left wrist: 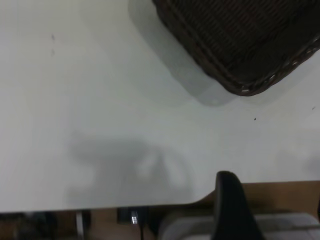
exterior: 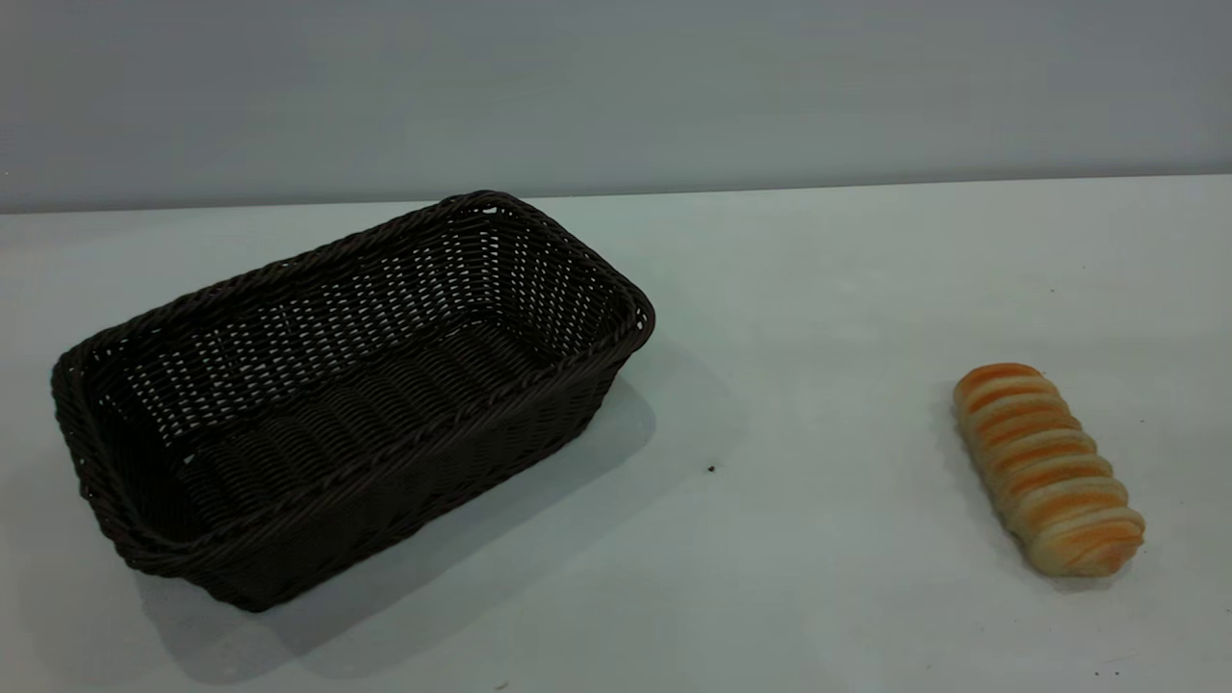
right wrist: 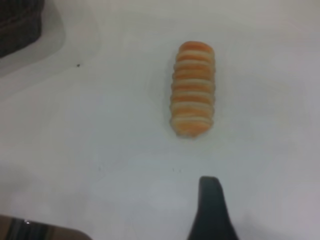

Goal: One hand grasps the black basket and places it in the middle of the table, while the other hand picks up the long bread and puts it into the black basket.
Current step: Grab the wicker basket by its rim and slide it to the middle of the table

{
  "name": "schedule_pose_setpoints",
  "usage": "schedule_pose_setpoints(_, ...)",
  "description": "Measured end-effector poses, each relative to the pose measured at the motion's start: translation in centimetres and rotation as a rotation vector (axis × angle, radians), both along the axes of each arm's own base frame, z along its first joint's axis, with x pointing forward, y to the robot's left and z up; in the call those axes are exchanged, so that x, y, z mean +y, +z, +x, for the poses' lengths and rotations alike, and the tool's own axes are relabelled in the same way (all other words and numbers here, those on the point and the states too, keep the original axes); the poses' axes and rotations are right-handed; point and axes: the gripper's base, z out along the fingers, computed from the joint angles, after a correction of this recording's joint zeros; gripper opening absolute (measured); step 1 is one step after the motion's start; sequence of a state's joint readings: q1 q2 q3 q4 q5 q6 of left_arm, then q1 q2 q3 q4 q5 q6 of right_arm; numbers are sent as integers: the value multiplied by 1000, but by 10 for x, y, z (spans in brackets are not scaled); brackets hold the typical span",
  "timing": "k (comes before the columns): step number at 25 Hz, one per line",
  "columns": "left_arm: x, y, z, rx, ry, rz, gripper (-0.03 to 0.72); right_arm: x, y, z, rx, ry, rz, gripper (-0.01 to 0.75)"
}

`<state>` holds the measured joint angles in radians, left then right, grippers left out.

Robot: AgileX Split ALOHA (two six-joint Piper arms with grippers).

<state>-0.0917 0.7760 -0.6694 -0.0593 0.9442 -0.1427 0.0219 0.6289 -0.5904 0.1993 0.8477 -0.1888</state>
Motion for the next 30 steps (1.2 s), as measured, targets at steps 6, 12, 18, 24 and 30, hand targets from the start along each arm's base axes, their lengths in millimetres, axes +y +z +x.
schedule_pose_setpoints(6,-5,-39,63,167,152,-43,472,3,-5,20,7,0,33,543)
schedule_pose_setpoints(12,-9,-89,110,237,305,-82,472,3,-5,22,3,8,34,543)
schedule_pose_setpoints(18,-12,-132,134,272,404,-117,472,3,-5,22,1,9,37,543)
schedule_pose_setpoints(24,-14,-156,145,280,446,-140,472,3,-5,22,1,9,38,543)
schedule_pose_setpoints(30,-15,-171,153,274,465,-156,472,4,-5,22,1,9,38,543)
